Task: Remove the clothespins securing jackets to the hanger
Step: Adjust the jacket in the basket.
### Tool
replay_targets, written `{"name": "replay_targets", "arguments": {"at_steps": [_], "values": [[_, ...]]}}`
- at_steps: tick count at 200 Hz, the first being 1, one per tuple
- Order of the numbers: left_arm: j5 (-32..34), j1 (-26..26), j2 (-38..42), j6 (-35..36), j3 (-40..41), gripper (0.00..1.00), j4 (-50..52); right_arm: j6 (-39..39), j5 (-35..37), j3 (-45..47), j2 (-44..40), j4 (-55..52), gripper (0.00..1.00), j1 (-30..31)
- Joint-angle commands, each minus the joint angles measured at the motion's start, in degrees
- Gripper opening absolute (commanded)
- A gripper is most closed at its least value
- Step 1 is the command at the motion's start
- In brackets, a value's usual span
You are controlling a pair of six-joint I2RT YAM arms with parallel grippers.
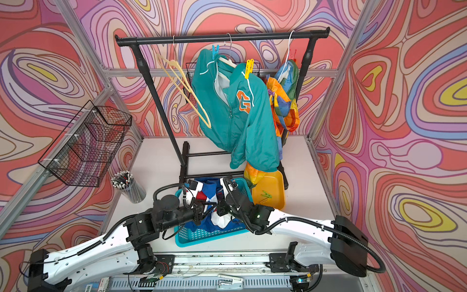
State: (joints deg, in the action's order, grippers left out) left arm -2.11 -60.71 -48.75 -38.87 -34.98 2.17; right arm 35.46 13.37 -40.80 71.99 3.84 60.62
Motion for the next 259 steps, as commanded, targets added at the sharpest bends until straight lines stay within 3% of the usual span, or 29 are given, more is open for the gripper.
{"name": "replay_targets", "arguments": {"at_steps": [1, 37, 122, 150, 167, 176, 197, 208, 216, 231, 259], "values": [[5.8, -3.1, -2.4, -6.4, 3.3, 0.0, -3.0, 5.5, 7.4, 2.0, 1.6, 0.3, 0.0, 1.0], [6.4, -3.8, -8.4, -12.1, 10.3, 0.0, -10.1, 10.8, 11.1, 6.3, 1.6, -0.3, 0.0, 1.5], [8.1, -1.4, -20.9, -14.6, 14.9, 0.0, -20.0, 19.1, 13.1, 10.7, 6.2, -3.2, 0.0, 1.5], [4.0, 2.8, -21.8, -13.2, 13.2, 0.0, -15.4, 21.3, 13.4, 10.5, 8.2, -3.0, 0.0, 1.5], [3.5, 2.1, -21.5, -9.2, 8.3, 0.0, -7.4, 22.8, 13.9, 10.6, 9.3, -2.2, 0.0, 1.5], [6.2, 0.3, -21.0, -6.9, 4.1, 0.0, -2.1, 23.7, 13.9, 10.6, 10.1, -1.2, 0.0, 1.5], [14.1, -2.1, -18.8, -3.8, 0.3, 0.1, 4.8, 24.6, 13.1, 9.9, 13.0, 2.9, 0.0, 1.7], [17.0, -1.9, -16.7, -3.6, 1.5, 0.23, 4.6, 25.2, 13.5, 8.6, 15.2, 3.7, 0.0, 2.2], [16.9, -1.6, -15.1, -3.5, 2.0, 0.34, 4.6, 26.2, 14.1, 7.5, 16.7, 3.6, 0.0, 2.6], [14.1, -1.5, -13.4, -2.2, 0.3, 0.46, 7.5, 27.7, 15.0, 6.1, 19.0, 3.6, 0.0, 3.4], [12.9, -3.3, -13.2, 0.4, -6.5, 0.55, 16.9, 30.1, 16.6, 4.9, 21.6, 3.0, 0.0, 4.3]]}}
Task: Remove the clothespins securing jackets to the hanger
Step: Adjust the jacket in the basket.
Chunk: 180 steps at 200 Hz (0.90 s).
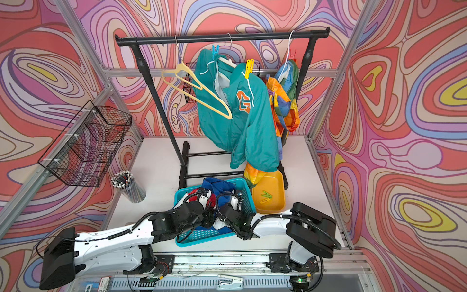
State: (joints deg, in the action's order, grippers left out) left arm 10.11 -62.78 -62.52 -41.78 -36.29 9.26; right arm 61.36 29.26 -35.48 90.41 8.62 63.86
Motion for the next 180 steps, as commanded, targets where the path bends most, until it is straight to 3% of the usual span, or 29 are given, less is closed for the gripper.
{"name": "replay_targets", "arguments": {"at_steps": [1, 40, 73, 134, 145, 167, 180], "values": [[0.7, -1.3, 0.6, 3.4, -5.3, 0.55, 10.0, 4.3, 0.8, -0.4, 3.2, -1.9, 0.0, 1.1], [-0.1, -1.6, 3.1, 2.4, -8.7, 0.63, 15.2, 7.0, 3.7, 1.3, 0.2, -4.8, 0.0, 1.2], [6.0, -1.6, 7.9, 3.2, -13.1, 0.65, 22.5, 5.1, 4.8, 3.0, -5.2, -6.4, 0.0, 1.3], [16.9, -0.9, 11.2, 6.4, -16.0, 0.75, 26.4, 1.2, 4.8, 2.4, -8.2, -6.8, 0.0, 1.8], [15.8, 1.3, 10.6, 6.2, -15.8, 0.76, 26.5, 0.8, 4.9, 2.3, -8.6, -6.6, 0.0, 1.9], [6.9, 8.7, 9.4, 6.2, -12.4, 0.76, 22.5, -0.5, 5.0, 2.2, -9.7, -5.9, 0.0, 2.1], [5.4, 10.2, 8.3, 6.1, -10.4, 0.75, 20.4, -1.4, 5.2, 2.0, -10.6, -6.0, 0.0, 2.3]]}}
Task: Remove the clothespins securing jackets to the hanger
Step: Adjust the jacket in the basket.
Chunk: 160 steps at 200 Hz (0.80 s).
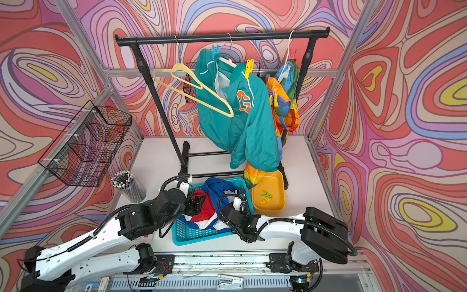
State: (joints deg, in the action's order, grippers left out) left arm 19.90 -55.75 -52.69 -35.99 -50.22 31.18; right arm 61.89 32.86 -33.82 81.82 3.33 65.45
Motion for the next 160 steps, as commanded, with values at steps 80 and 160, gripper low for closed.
{"name": "replay_targets", "arguments": {"at_steps": [80, 160], "values": [[-23.5, 3.1, -15.8, -12.2, 17.0, 0.39, -21.5, -4.3, 6.4, -3.0, -8.7, -10.1, 0.1, 0.8], [-16.5, 5.4, -24.7, -12.3, 21.7, 0.37, -22.2, -9.4, 8.4, -4.8, -13.7, -15.1, 0.36, 0.9]]}}
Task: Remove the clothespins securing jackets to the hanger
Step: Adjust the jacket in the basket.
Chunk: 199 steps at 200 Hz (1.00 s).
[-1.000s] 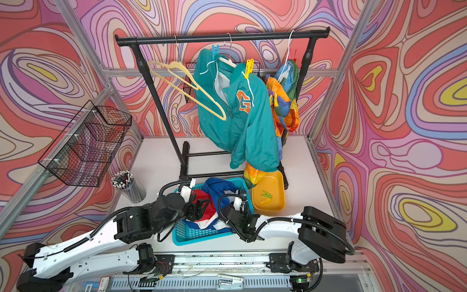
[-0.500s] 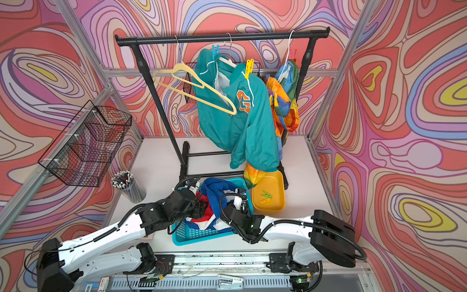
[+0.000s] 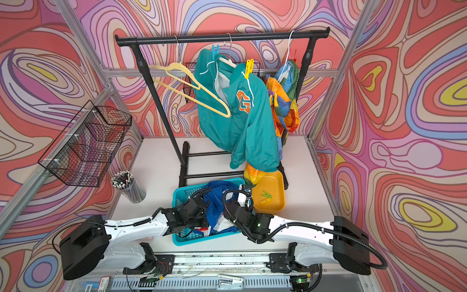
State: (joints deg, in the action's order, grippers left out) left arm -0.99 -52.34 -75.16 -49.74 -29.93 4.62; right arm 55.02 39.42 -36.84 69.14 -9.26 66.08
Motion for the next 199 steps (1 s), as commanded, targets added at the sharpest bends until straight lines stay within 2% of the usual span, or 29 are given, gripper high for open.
{"name": "replay_targets", "arguments": {"at_steps": [1, 47, 90, 109, 153, 174, 199], "values": [[4.5, 2.1, -2.3, 1.6, 1.4, 0.38, 4.5, -2.6, 1.9, -1.8, -1.0, -2.5, 0.36, 0.2], [8.5, 7.5, -2.0, 11.6, -1.5, 0.39, 8.0, -0.6, 3.0, -1.9, -0.2, -8.0, 0.37, 0.3], [6.6, 11.3, -5.0, 20.8, -5.8, 0.39, 5.9, -0.2, 1.8, 0.4, -0.3, -3.2, 0.38, 1.0], [3.8, 12.0, -5.9, 23.4, -8.2, 0.37, 6.4, -0.8, 1.4, -0.2, 0.4, -2.2, 0.39, 1.4], [-5.9, 11.8, -1.2, 21.1, -5.5, 0.47, 2.2, 3.3, 4.6, -1.0, 1.1, -9.3, 0.4, 1.6], [-6.5, 10.9, 1.3, 19.6, -3.9, 0.5, 1.4, 6.5, 5.9, -0.4, 0.1, -14.4, 0.4, 1.7], [-7.1, 9.8, 1.9, 18.1, -3.1, 0.55, 1.3, 8.3, 4.8, 2.7, -1.7, -14.0, 0.4, 1.7]]}}
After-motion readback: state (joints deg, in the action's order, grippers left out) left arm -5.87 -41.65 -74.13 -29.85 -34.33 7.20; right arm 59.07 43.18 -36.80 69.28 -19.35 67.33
